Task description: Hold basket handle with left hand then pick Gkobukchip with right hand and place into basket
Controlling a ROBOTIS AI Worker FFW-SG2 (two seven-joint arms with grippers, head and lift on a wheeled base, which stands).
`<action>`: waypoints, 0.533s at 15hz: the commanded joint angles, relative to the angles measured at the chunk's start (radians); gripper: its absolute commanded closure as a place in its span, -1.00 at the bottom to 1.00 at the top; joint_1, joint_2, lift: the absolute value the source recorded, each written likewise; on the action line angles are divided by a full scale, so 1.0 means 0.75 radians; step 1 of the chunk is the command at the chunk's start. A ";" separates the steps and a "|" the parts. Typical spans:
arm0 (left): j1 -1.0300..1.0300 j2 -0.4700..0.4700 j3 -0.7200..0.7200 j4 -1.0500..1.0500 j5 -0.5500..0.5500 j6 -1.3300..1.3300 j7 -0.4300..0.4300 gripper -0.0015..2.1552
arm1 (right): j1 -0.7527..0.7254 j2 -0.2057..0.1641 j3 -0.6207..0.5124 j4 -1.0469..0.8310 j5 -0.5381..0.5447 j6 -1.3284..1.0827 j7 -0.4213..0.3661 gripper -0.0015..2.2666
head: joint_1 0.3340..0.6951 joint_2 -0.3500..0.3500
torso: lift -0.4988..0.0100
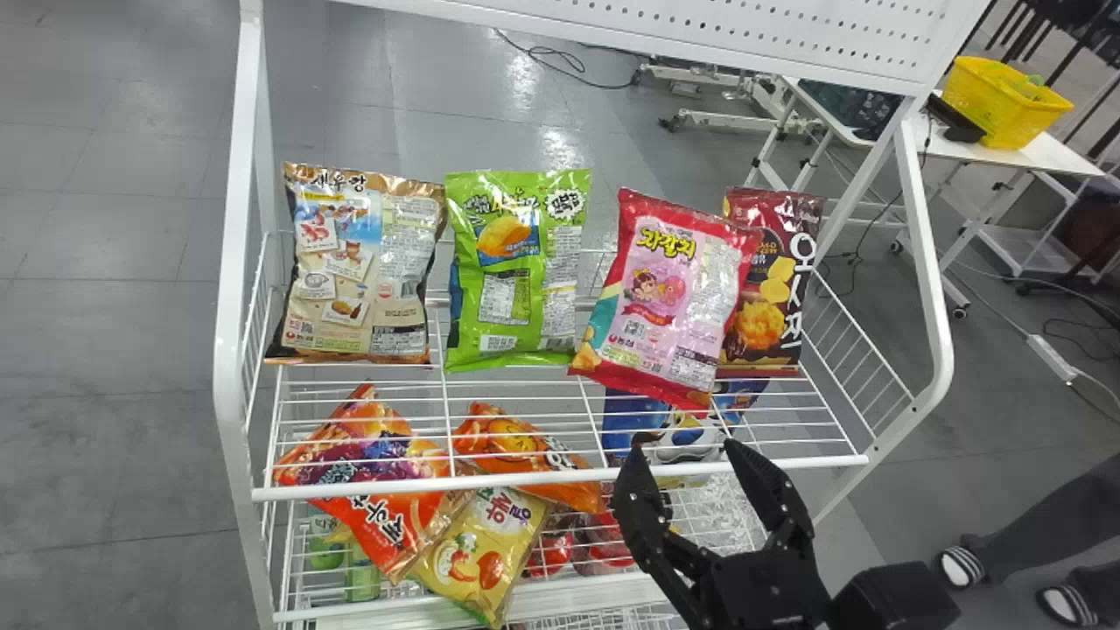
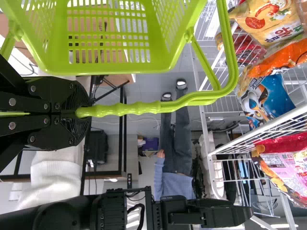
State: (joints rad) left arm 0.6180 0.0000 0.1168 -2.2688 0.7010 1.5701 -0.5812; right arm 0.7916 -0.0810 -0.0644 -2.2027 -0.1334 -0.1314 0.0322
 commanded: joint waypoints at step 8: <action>-0.002 -0.003 0.004 -0.002 0.000 0.002 -0.004 0.82 | -0.029 0.000 0.000 0.029 -0.002 -0.006 0.000 -0.87 | 1.00 -1.00 | 0.83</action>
State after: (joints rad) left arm 0.6166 0.0000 0.1210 -2.2701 0.7010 1.5701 -0.5845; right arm 0.7729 -0.0808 -0.0640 -2.1838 -0.1349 -0.1353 0.0322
